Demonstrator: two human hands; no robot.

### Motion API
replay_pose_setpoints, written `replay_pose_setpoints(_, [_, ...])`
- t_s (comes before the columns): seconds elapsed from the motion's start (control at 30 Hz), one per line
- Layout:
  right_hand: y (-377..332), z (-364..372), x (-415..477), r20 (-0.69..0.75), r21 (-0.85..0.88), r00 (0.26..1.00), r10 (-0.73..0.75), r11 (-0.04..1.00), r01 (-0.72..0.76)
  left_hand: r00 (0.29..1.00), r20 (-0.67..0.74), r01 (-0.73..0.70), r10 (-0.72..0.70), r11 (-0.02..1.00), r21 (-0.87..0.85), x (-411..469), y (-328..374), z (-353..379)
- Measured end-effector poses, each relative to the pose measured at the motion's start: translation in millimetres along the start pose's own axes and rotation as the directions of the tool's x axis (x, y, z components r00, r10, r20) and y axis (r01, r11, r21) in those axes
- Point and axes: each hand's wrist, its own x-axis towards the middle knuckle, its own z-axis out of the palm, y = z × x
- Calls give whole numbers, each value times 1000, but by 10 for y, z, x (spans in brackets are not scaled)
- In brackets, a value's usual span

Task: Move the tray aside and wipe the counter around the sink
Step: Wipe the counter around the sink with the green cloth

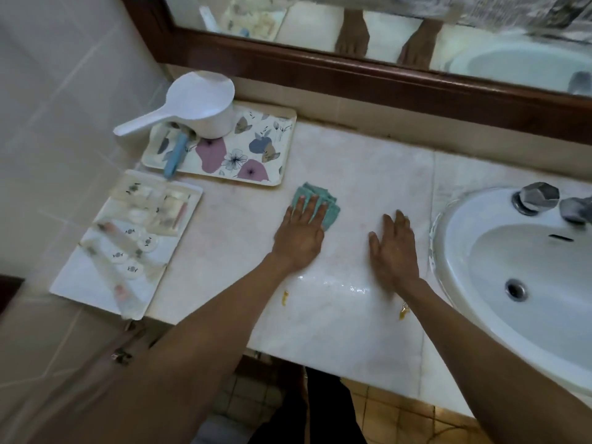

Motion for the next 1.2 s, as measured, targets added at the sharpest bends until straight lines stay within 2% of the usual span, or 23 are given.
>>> replay_pose_setpoints(0.17, [-254, 68, -90, 9, 26, 999, 39, 999, -39, 973, -13, -231, 231, 972, 43, -1381, -294, 261])
replay_pose_setpoints(0.27, [-402, 125, -148, 35, 17, 999, 32, 999, -32, 961, -12, -274, 278, 953, 126, -1617, -815, 137])
replay_pose_setpoints(0.37, [-515, 165, -215, 46, 59, 999, -22, 998, 19, 992, -69, -95, 106, 985, 143, -1267, -1061, -7])
replay_pose_setpoints(0.47, [-610, 179, -288, 34, 79, 999, -19, 997, 17, 980, -133, 149, -149, 989, -7, -961, -898, -24])
replay_pose_setpoints(0.53, [-674, 200, -348, 30, 80, 999, -28, 996, 26, 964, -176, 196, -199, 980, -31, -1014, -666, 98])
replay_pose_setpoints(0.6, [-727, 228, -404, 39, 75, 998, -55, 996, 52, 980, -194, 59, -53, 998, 22, -1359, -529, 261])
replay_pose_setpoints(0.7, [-759, 293, -490, 43, 71, 994, -98, 993, 95, 967, -99, -224, 237, 966, 126, -2055, -785, 322])
replay_pose_setpoints(0.77, [-758, 343, -555, 51, 65, 992, -113, 992, 110, 954, -45, -286, 298, 943, 170, -2206, -1173, 190])
replay_pose_setpoints(0.83, [-756, 382, -612, 46, 56, 992, -121, 991, 119, 972, -43, -217, 230, 955, 203, -2071, -1450, 75])
replay_pose_setpoints(0.9, [-760, 408, -648, 26, 48, 992, -121, 992, 119, 991, -131, -18, 36, 990, 140, -1803, -1436, 32])
replay_pose_setpoints(0.97, [-753, 442, -658, 11, 42, 993, -116, 992, 115, 943, -232, 245, -239, 970, -4, -1534, -1145, 105])
replay_pose_setpoints(1.03, [-738, 479, -666, -8, 35, 995, -104, 994, 104, 880, -268, 387, -392, 919, -75, -1422, -710, 240])
replay_pose_setpoints(1.07, [-728, 500, -672, -18, 30, 995, -99, 995, 99, 885, -268, 375, -381, 924, -76, -1452, -520, 323])
replay_pose_setpoints(1.1, [-723, 517, -683, -24, 23, 995, -99, 995, 99, 917, -255, 302, -306, 952, -58, -1554, -395, 399])
replay_pose_setpoints(1.17, [-712, 541, -695, -38, 12, 994, -103, 995, 103, 982, -189, 27, -17, 998, 53, -1914, -368, 481])
replay_pose_setpoints(1.2, [-710, 542, -698, -49, 11, 994, -100, 995, 100, 980, -131, -134, 147, 986, 102, -2080, -481, 446])
